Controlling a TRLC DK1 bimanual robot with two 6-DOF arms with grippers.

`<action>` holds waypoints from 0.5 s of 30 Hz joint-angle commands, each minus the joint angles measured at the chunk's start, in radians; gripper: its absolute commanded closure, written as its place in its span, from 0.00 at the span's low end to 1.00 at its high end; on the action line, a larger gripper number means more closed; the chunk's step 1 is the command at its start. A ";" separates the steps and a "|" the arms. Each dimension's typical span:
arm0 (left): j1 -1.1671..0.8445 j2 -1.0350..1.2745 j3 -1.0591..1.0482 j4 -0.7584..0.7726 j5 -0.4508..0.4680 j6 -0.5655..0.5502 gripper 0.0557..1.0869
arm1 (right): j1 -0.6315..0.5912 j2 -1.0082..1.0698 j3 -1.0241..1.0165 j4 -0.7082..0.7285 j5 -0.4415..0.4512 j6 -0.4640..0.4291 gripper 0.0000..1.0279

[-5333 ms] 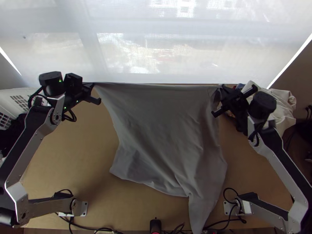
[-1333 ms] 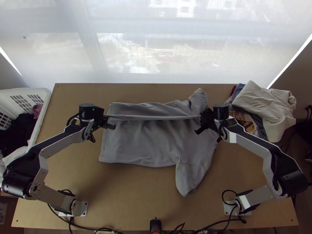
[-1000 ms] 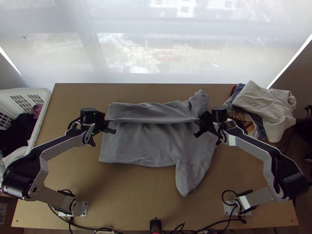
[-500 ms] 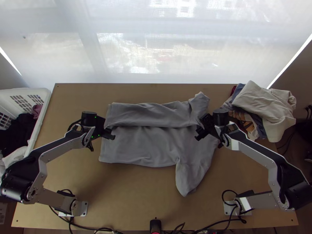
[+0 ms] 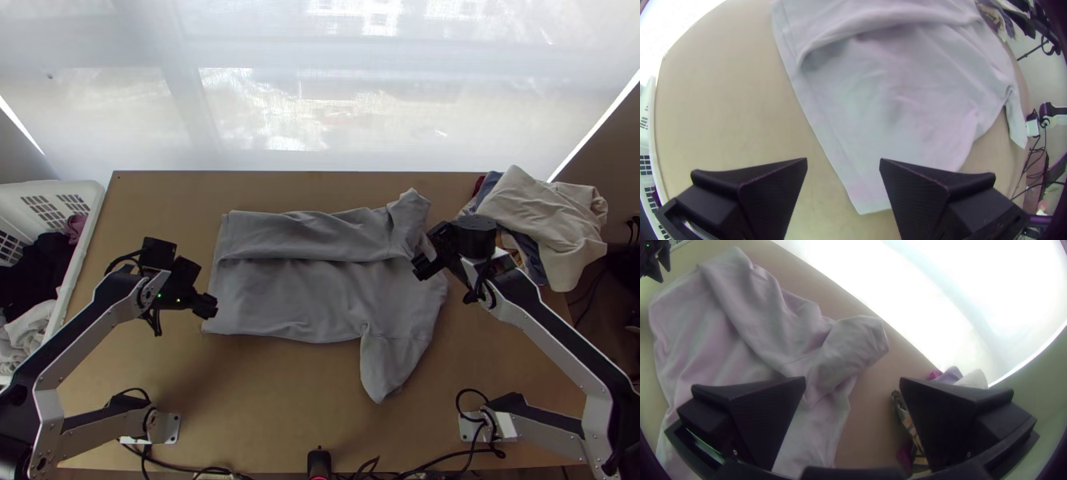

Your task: Fold the t-shirt

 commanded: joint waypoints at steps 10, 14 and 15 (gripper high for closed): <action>-0.035 -0.024 -0.025 -0.218 0.023 -0.003 0.22 | 0.029 -0.195 0.023 -0.233 0.036 0.011 0.05; -0.042 0.018 -0.031 -0.148 0.023 -0.034 0.22 | 0.058 -0.213 0.027 -0.278 0.036 0.009 0.05; -0.047 0.029 -0.031 -0.136 0.023 -0.045 0.22 | 0.061 -0.218 0.029 -0.285 0.036 0.009 0.05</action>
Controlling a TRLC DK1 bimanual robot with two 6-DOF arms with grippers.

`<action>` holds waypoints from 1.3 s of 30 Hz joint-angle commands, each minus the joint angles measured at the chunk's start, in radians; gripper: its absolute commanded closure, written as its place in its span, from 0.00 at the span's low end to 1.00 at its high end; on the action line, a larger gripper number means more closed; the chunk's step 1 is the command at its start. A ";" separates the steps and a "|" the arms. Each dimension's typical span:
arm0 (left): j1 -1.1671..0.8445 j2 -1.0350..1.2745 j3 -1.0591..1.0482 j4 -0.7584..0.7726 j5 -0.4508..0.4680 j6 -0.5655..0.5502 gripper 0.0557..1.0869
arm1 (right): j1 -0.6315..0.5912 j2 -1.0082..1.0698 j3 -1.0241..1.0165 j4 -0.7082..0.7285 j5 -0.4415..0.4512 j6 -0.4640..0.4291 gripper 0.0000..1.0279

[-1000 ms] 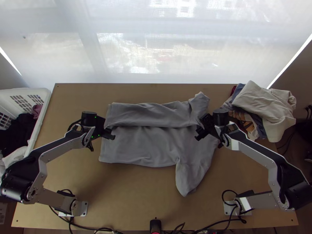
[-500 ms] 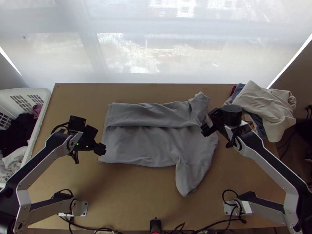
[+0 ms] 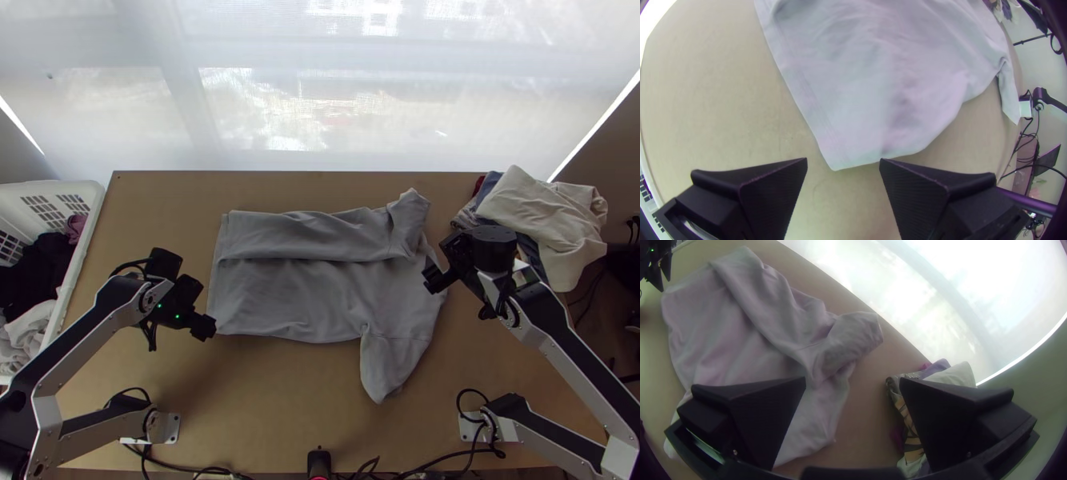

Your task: Fold the t-shirt

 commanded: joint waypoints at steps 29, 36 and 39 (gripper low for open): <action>-0.061 0.066 -0.009 0.127 0.030 -0.148 0.97 | 0.458 -0.229 -0.047 -0.592 -0.065 0.056 0.05; -0.040 0.066 -0.003 0.127 0.027 -0.147 0.97 | 0.703 -0.238 -0.151 -0.611 -0.065 0.034 0.05; -0.037 0.066 -0.006 0.127 0.028 -0.150 0.97 | 0.760 -0.221 -0.176 -0.585 -0.097 0.034 0.05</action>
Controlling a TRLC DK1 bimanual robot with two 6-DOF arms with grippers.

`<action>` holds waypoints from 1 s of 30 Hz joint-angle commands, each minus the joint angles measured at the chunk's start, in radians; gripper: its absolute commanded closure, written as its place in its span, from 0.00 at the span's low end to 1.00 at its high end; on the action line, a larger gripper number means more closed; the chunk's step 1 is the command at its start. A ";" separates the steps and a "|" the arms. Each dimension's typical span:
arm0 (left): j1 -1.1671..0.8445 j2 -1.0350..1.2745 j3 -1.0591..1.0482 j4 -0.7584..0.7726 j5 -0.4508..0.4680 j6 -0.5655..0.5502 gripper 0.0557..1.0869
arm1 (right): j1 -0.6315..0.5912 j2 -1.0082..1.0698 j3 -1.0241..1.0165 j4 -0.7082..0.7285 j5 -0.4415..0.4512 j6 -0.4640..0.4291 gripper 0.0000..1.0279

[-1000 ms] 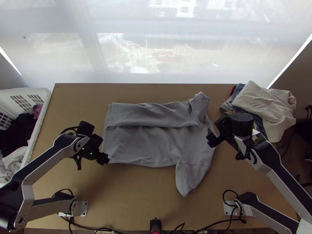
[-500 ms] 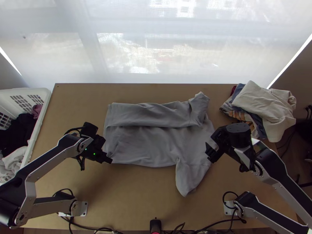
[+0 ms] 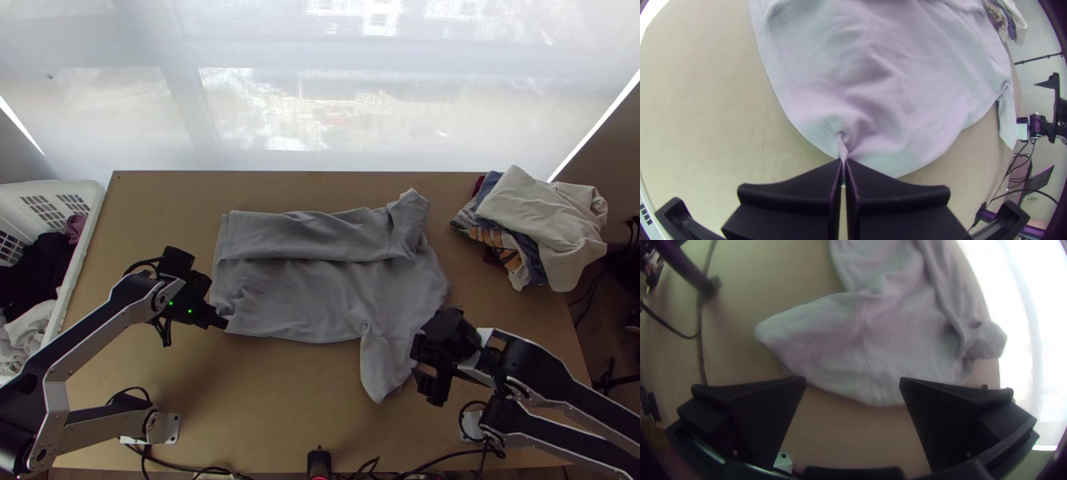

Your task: Fold the t-shirt

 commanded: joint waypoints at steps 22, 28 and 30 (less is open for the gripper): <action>0.056 -0.012 -0.014 -0.002 -0.010 -0.005 0.97 | 0.242 0.192 -0.200 0.280 -0.089 -0.051 0.16; 0.056 -0.003 -0.009 -0.002 -0.010 -0.005 0.97 | 0.216 0.204 -0.269 0.361 -0.089 -0.091 0.50; 0.057 -0.003 -0.008 -0.002 -0.010 -0.005 0.97 | 0.203 0.213 -0.291 0.396 -0.087 -0.109 0.65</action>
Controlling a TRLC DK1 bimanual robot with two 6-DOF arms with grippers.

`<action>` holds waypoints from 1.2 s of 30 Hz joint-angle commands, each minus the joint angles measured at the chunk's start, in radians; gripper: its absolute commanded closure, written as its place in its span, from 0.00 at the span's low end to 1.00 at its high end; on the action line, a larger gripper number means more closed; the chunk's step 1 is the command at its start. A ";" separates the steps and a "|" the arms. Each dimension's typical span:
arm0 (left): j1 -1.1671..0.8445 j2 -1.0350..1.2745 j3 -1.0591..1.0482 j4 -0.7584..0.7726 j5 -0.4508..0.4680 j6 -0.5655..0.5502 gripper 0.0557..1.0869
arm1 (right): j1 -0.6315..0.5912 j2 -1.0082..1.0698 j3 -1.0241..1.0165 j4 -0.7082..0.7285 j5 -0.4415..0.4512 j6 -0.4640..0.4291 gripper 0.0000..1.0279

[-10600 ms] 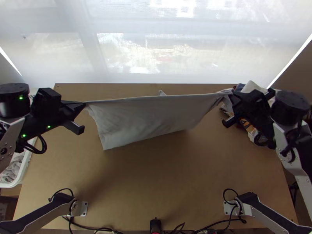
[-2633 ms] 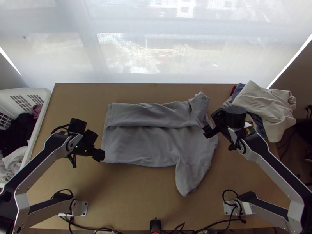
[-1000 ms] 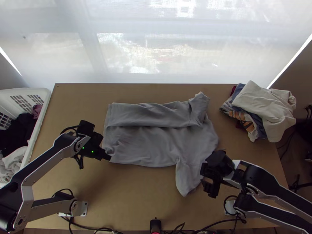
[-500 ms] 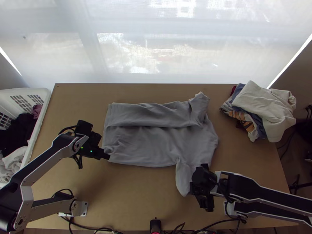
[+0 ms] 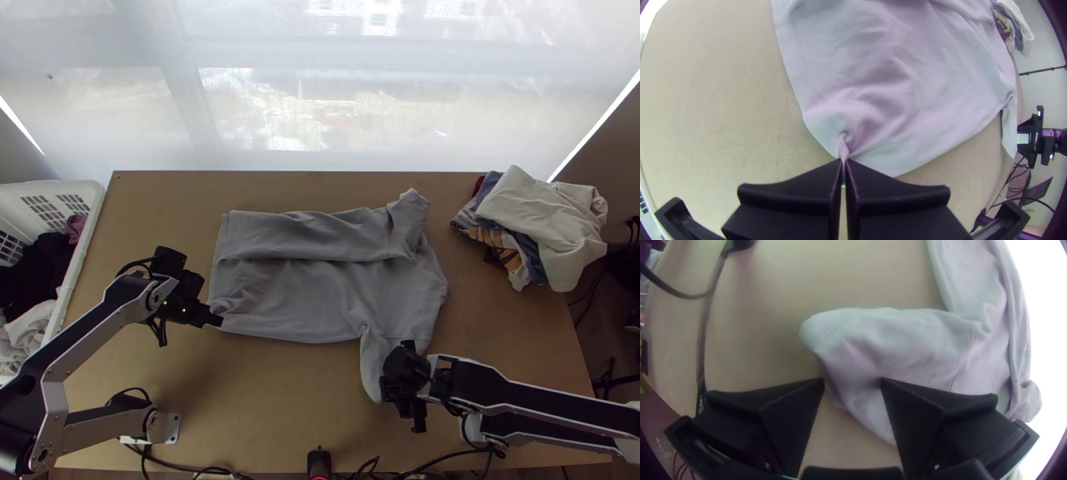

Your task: Fold the t-shirt

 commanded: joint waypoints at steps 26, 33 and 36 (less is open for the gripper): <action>0.032 -0.091 0.019 -0.034 0.000 0.008 0.97 | -0.461 0.008 0.190 0.109 0.000 -0.126 0.98; 0.046 -0.094 0.082 -0.054 0.000 0.014 0.97 | -0.573 0.043 0.271 0.110 -0.002 -0.143 0.97; 0.055 -0.092 0.117 -0.062 0.000 0.019 0.97 | -0.627 0.065 0.308 0.112 -0.003 -0.150 0.98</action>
